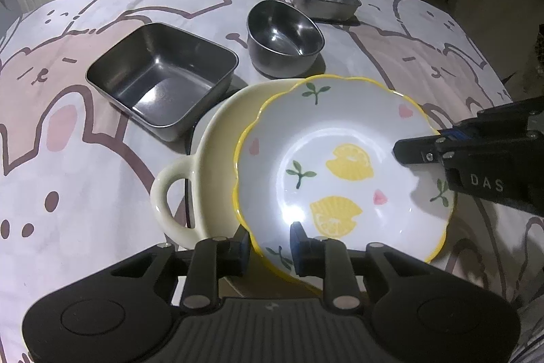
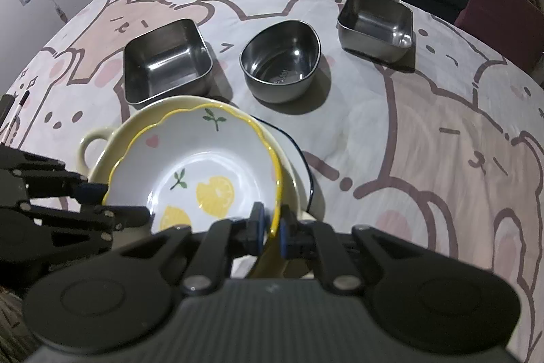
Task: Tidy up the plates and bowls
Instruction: 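Lower the lemon-print bowl into the cream bowl with both grippers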
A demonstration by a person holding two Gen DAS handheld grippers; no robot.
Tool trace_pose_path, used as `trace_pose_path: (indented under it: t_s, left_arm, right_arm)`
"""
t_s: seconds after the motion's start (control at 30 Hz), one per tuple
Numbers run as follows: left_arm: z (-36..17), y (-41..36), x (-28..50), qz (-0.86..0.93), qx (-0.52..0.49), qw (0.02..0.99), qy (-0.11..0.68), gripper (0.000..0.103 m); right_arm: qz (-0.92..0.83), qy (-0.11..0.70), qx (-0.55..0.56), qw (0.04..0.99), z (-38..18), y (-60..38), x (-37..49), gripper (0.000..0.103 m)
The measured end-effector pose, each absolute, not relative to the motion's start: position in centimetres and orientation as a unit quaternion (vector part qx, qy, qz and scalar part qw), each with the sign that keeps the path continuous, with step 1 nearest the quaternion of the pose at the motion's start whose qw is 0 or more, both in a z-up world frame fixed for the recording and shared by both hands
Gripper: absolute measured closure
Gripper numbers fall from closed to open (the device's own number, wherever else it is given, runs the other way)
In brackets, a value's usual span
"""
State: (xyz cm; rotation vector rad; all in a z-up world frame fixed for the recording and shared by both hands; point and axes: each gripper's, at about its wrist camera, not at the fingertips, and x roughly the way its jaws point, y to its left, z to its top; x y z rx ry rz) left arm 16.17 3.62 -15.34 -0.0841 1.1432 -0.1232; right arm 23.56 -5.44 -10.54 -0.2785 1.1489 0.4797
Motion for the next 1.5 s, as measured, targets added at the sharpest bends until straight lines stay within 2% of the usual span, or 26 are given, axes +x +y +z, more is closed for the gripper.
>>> trace_pose_path:
  t_s: [0.67, 1.5]
  left_arm:
    - [-14.0, 5.1, 15.3, -0.063, -0.076, 0.837, 0.539, 0.076]
    - [-12.2, 6.0, 14.5, -0.062, -0.085, 0.848, 0.52, 0.072]
  right_arm:
    - [0.226, 0.538, -0.127, 0.802, -10.6, -5.4, 23.7, 0.093]
    - [0.213, 0.583, -0.061, 0.782, -12.7, -5.0, 25.2, 0.09]
